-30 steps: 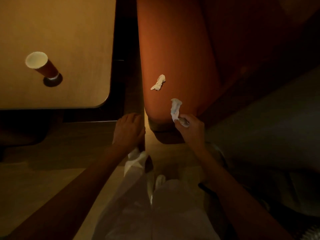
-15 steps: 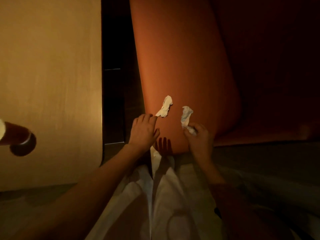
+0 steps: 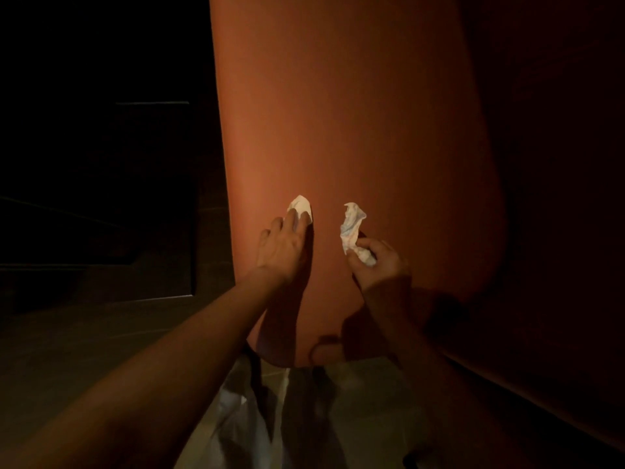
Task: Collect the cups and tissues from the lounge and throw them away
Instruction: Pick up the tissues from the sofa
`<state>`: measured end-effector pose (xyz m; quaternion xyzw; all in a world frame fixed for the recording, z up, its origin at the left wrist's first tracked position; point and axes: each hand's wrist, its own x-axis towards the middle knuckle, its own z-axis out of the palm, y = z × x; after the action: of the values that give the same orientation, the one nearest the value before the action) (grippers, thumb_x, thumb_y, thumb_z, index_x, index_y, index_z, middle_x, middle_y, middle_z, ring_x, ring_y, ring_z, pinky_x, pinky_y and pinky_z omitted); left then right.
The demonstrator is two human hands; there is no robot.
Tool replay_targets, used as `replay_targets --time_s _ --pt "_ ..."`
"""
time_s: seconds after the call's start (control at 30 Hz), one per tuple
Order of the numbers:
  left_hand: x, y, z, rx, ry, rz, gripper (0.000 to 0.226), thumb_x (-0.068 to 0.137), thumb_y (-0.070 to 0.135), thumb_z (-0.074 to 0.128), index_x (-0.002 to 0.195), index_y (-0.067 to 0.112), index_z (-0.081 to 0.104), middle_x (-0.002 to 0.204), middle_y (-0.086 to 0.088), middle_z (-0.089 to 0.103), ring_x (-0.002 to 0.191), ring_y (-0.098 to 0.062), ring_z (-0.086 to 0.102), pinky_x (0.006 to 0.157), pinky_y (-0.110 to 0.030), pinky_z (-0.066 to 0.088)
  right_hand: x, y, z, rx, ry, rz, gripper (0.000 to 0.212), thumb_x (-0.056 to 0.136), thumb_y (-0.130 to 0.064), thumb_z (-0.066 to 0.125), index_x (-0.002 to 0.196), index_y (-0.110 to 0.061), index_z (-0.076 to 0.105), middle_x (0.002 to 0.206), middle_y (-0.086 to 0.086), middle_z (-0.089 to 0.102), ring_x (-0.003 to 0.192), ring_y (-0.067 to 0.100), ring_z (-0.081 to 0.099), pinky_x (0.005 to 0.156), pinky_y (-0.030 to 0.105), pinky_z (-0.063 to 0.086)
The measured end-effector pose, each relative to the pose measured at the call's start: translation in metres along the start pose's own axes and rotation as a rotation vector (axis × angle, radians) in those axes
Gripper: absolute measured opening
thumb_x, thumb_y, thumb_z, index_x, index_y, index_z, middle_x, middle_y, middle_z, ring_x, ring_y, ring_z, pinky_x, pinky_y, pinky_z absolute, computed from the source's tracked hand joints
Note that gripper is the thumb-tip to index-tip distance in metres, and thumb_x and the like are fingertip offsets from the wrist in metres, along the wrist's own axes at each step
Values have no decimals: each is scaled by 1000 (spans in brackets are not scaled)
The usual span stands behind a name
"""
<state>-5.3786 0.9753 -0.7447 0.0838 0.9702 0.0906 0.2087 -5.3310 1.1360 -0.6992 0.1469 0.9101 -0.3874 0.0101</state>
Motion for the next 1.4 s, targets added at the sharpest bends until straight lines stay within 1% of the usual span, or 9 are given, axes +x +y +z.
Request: replay_targets --time_s 0.1,0.2,0.3,0.5,0.67,0.9,1.07,1.23,1.4 --pt "12 -6 16 -50 74 -16 58 88 25 58 139 14 32 143 -13 36 119 -32 41 91 -42 45 4 9 5 -24 -8 -29 12 80 -18 72 92 -14 73 85 1 69 75 13 60 63 24 47" --pt "13 -10 22 -220 158 3 36 85 14 60 121 11 54 126 -14 51 107 -32 47 81 -42 48 8 9 3 -23 -70 8 14 82 -17 69 95 -12 72 88 1 69 76 12 60 64 30 53" --pt "7 -14 16 -336 201 -58 26 84 8 59 110 7 63 107 -15 59 95 -34 54 73 -40 47 10 4 -3 -23 -69 0 12 83 -16 69 93 -12 72 83 -5 63 73 11 59 59 18 47" --pt "-16 -8 -25 -463 322 -24 26 80 0 63 105 7 67 101 -13 65 93 -31 61 74 -41 51 9 -25 -20 37 -43 -73 15 82 -21 70 97 -18 71 89 -10 63 79 6 62 64 23 53" --pt "-70 3 -90 -593 511 -103 29 77 -4 65 103 9 69 101 -7 66 89 -21 64 71 -23 45 2 -79 -49 34 -123 -43 17 81 -28 70 98 -24 70 93 -9 66 84 12 62 68 29 50" --pt "-195 7 -159 -864 714 -299 32 76 -6 68 103 10 70 100 -2 67 87 -5 61 76 -5 41 -50 -168 -93 88 -244 -204 14 82 -20 70 95 -20 72 90 -6 67 81 5 62 68 21 49" --pt "-289 -1 -179 -1055 811 -429 37 78 0 70 108 22 65 100 5 66 89 0 63 75 -15 51 -110 -202 -110 64 -336 -322 15 80 -16 72 94 -20 72 86 -14 63 82 -3 58 66 1 39" --pt "-384 1 -172 -1107 906 -480 32 78 2 71 107 16 68 98 4 68 90 -4 65 74 -22 54 -178 -222 -110 28 -501 -417 13 80 -20 73 93 -18 72 86 -10 66 79 3 60 68 4 39" --pt "-485 8 -125 -1114 1011 -694 32 77 5 72 108 13 69 98 1 69 85 -9 66 72 -25 54 -252 -235 -105 -15 -623 -660 12 80 -20 73 90 -13 70 76 -9 59 72 2 53 62 4 37"
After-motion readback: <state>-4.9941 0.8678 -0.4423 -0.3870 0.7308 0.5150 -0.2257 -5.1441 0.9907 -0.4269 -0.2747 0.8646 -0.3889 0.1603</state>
